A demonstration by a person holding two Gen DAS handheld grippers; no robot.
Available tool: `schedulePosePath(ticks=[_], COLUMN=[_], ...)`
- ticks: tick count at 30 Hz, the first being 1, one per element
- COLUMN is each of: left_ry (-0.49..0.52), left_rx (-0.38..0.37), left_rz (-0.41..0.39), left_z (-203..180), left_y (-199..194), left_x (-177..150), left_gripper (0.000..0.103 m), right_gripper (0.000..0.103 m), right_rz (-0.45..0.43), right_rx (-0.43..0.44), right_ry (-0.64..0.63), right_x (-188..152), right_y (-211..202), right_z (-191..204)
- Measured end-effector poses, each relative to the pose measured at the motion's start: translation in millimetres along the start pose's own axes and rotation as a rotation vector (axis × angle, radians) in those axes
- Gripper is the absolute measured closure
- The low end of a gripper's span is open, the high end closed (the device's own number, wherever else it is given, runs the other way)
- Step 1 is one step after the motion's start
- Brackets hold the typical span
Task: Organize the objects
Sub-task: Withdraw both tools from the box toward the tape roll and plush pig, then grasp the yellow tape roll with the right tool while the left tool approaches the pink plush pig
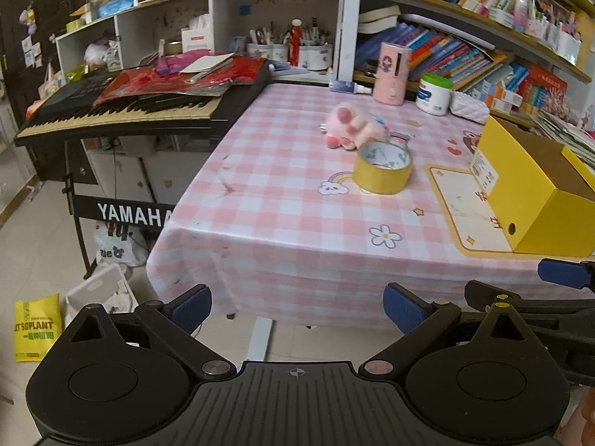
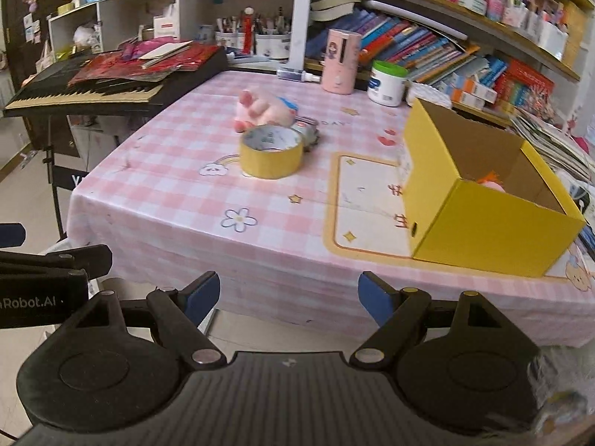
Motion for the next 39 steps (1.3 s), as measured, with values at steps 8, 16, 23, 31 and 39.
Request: schedulePosePath(ticks=[8,16,23,31,39], left_ry=[-0.033,-0.036,-0.071,-0.089,-0.140], left_rx=[0.032,0.045,0.045,0.072,0.133], left_rz=[0.019,0.018,0.016,0.023,0.035], left_z=[8,1,-9,-11,0], left_y=[23,59,90,115,134], left_x=[11,45,74,100,116], left_gripper=[0.003,0.003,0.003,0.003,0.003], right_gripper=[0.022,0.022,0.024,0.033,0.029], right_rz=[0.009,0.019,0.015,0.017,0.061], right_rx=[0.039,0.059,0.071,0.107,0.173], right_ry=[-0.028,-0.031,-0.048,-0.053,-0.083], right_x=[12,44,78,113,139], right_y=[21,63,98,135,175], right_z=[9,-1,-18,-28,-21])
Point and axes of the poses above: each gripper's, at about its wrist camera, not at the fingertips, and y roughly the way its jaws point, z to its left, x to its top, the point moved 3 cm from there along y, roughly the way its jaws point, and after that the axes turned 5 degrees about -x, right-handed, at the moved point
